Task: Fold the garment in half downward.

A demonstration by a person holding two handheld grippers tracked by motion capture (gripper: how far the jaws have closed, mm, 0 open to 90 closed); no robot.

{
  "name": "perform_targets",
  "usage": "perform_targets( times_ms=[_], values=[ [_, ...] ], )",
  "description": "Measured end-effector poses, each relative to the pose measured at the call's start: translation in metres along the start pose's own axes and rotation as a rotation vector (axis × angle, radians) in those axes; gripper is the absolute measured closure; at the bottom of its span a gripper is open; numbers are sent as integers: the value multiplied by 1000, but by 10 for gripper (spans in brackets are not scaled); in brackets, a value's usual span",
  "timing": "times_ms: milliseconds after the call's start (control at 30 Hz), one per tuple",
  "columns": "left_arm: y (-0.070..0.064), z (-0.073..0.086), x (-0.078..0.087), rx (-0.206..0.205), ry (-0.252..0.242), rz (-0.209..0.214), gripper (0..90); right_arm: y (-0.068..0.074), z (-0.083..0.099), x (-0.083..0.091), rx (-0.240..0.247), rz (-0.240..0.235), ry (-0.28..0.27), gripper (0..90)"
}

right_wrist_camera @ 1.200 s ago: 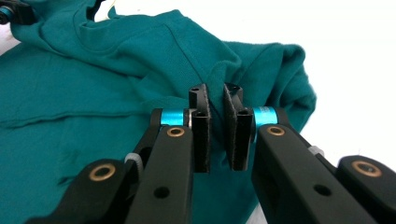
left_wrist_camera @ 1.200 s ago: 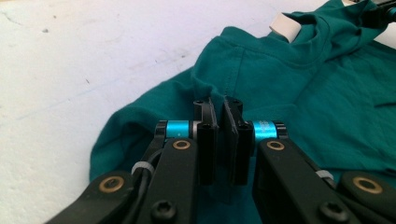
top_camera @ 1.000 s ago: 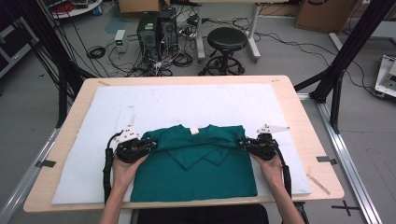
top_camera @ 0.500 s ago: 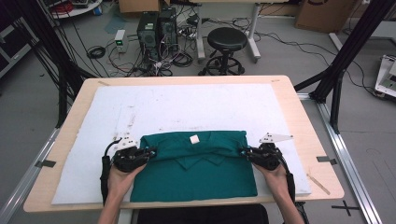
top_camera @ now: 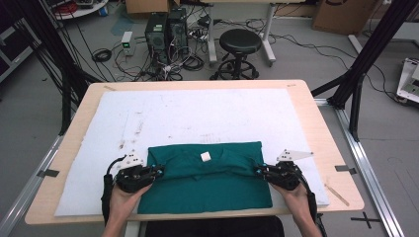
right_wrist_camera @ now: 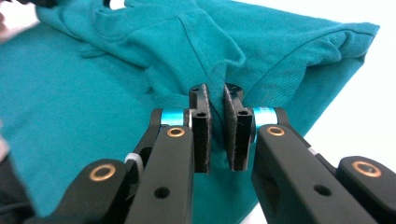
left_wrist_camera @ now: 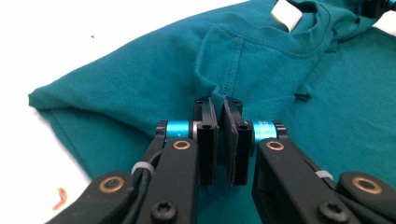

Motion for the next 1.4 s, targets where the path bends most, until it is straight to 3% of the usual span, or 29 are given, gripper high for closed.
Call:
perform_targets(
  times_ms=[200,267,300,367,433,567,633,700,767,867,933,1033,1133,1400],
  values=[
    [-4,6,3,-1,24,8,845,4,7,3,10,-3,26,830],
    [-3,7,3,6,28,9,818,3,9,2,4,6,38,749],
    [-2,6,4,12,27,19,764,3,9,2,-4,3,44,708],
    [1,0,6,34,3,26,651,3,5,2,-18,-14,27,619],
    [3,-10,8,49,-29,29,594,5,-2,3,-30,-25,0,565],
    [6,-28,1,53,-60,46,570,7,-22,-2,-38,-50,-39,494],
    [6,-33,-8,55,-49,58,570,4,-28,-11,-35,-33,-25,475],
    [7,-35,-19,50,-24,38,569,1,-32,-21,-39,-26,-2,476],
    [7,-32,-29,74,17,45,566,-2,-31,-31,-41,-11,38,480],
    [8,-22,-42,78,90,38,571,-4,-26,-42,-62,1,94,512],
    [6,-18,-44,88,103,63,598,-3,-21,-44,-65,1,115,585],
    [1,-16,-42,74,93,102,762,-1,-18,-43,-70,-28,112,748],
    [-5,-17,-35,52,77,125,866,4,-17,-37,-73,-60,87,850],
    [-18,-11,-14,26,79,162,879,17,-10,-18,-56,-124,87,883]
  ],
)
Point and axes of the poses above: each handheld gripper's, and its own axes: x roughly backward along the jaws, z roughly out of its underside, y roughly to its left, the point moved 6 cm from there along -x, roughly forward along the jaws, and after that the axes turned 12 degrees about -y, right-handed, at the moved point
